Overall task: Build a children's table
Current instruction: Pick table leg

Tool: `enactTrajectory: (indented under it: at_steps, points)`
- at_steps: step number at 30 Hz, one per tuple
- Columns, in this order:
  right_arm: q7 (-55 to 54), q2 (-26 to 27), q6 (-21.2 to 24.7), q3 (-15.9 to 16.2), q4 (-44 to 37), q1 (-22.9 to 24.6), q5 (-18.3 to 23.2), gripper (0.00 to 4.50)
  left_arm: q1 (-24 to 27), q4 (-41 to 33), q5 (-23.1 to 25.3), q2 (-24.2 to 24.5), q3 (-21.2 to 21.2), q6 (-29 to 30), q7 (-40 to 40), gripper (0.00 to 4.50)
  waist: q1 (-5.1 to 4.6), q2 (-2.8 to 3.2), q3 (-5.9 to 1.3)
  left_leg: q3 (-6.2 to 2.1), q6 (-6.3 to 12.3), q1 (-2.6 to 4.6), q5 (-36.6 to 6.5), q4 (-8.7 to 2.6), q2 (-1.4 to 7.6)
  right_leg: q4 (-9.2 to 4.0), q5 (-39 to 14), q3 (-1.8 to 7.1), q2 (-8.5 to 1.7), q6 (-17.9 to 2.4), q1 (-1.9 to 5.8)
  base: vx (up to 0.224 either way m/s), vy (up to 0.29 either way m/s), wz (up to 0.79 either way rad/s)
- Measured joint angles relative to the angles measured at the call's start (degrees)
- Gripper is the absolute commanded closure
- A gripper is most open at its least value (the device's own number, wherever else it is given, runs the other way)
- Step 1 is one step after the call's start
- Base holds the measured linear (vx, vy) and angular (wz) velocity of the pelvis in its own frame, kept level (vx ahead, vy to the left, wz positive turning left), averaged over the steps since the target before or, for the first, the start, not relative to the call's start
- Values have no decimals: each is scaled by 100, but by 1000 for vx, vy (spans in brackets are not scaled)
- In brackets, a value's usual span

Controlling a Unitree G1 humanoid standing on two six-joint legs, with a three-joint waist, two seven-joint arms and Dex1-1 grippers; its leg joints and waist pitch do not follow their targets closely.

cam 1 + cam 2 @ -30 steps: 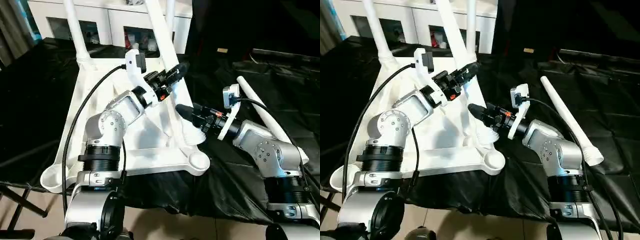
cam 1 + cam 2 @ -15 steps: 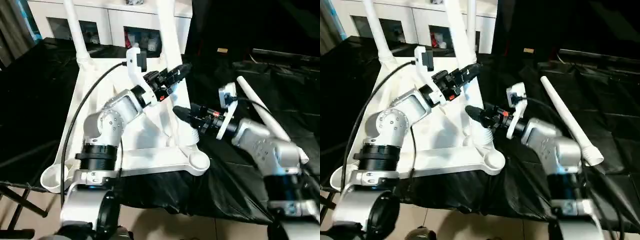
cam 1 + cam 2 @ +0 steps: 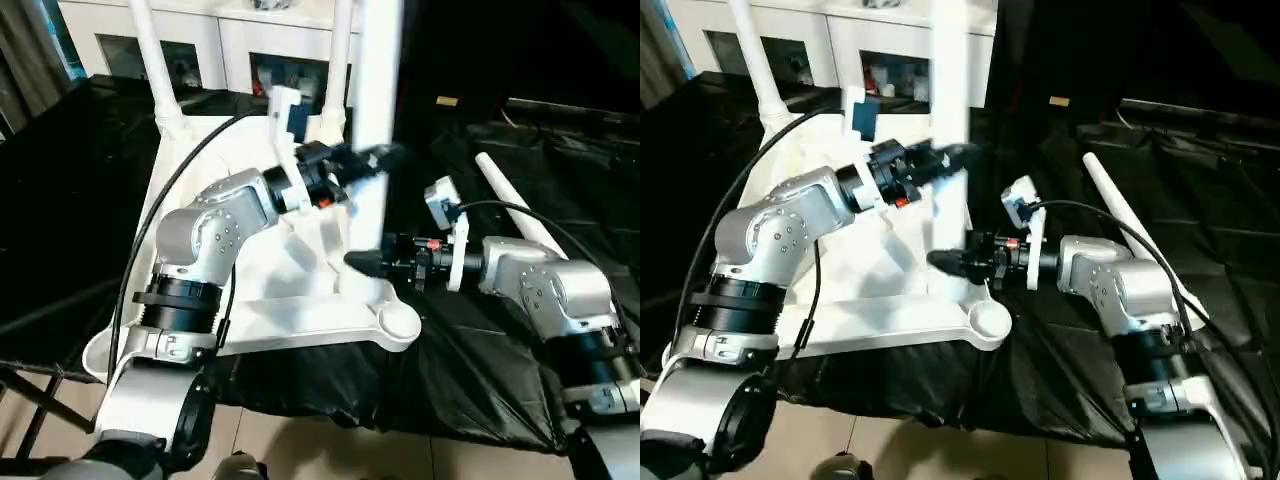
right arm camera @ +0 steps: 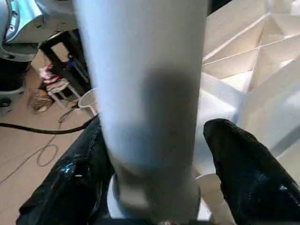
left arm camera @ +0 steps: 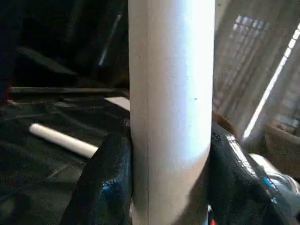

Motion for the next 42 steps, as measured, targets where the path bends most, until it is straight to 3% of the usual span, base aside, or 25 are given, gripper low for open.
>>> enactTrajectory:
  at_steps: [16, 17, 27, 35, 36, 42]
  points:
    - [397, -8, 23, 169, 18, -32, 39, 125, 110, -104, -5, 80, -288, 143, -344, 266, 2, 0, 0, 0, 0, 0, 1, 5, 1, 6, 1, 0, 0, -1, 0, 0, 0, 0]
    - [403, -8, 23, 203, 16, -29, 38, 152, 110, -104, -8, 74, -288, 147, -343, 266, 2, 0, 0, 0, 0, 0, 1, 6, 1, 6, 1, 0, 0, -1, 0, 0, 0, 0]
    - [436, 42, 3, 249, -33, 20, 29, 234, 109, -100, -56, 45, -218, 229, -221, 266, 2, 2, -1, -1, 0, 0, 1, 7, 1, 7, 1, 0, 0, -1, 0, 0, 0, 0]
    - [323, 62, -114, 249, -32, 86, 0, 255, 74, 21, 29, 46, -245, 170, -109, 266, 7, 6, -3, -3, 0, -1, 1, 9, 1, 7, 2, 0, 0, -2, 1, 0, 0, 0]
    - [303, 96, -160, 224, -32, 111, 0, 257, 74, 22, 21, 50, -236, 170, -116, 210, 5, 6, -4, -3, 0, 0, 1, 9, 1, 7, 2, 0, 0, -2, 1, 0, 0, 0]
    - [-108, 326, -270, -82, -60, 145, 50, 259, 75, 18, -6, -131, 87, -341, -24, 163, -4, 16, -9, -5, -1, 1, 1, 9, 2, 10, 3, -1, 0, -4, 1, 0, 0, 0]
